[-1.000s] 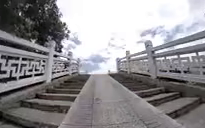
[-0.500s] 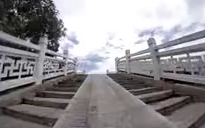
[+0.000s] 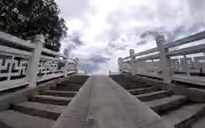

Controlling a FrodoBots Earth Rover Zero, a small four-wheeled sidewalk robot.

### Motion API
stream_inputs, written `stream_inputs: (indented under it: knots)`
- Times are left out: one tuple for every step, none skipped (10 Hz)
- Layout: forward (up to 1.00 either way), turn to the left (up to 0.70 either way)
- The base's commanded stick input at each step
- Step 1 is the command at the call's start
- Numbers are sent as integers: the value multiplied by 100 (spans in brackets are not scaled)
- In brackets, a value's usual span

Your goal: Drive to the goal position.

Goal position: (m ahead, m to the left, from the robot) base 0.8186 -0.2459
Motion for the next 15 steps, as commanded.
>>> stream_inputs:
  knots:
    - [70, 0]
    - [70, 0]
    - [70, 0]
    - [70, 0]
    - [70, 0]
    - [70, 0]
    - [70, 0]
    - [70, 0]
    - [70, 0]
    - [70, 0]
    - [70, 0]
    - [70, 0]
    - [70, 0]
    - [70, 0]
    - [70, 0]
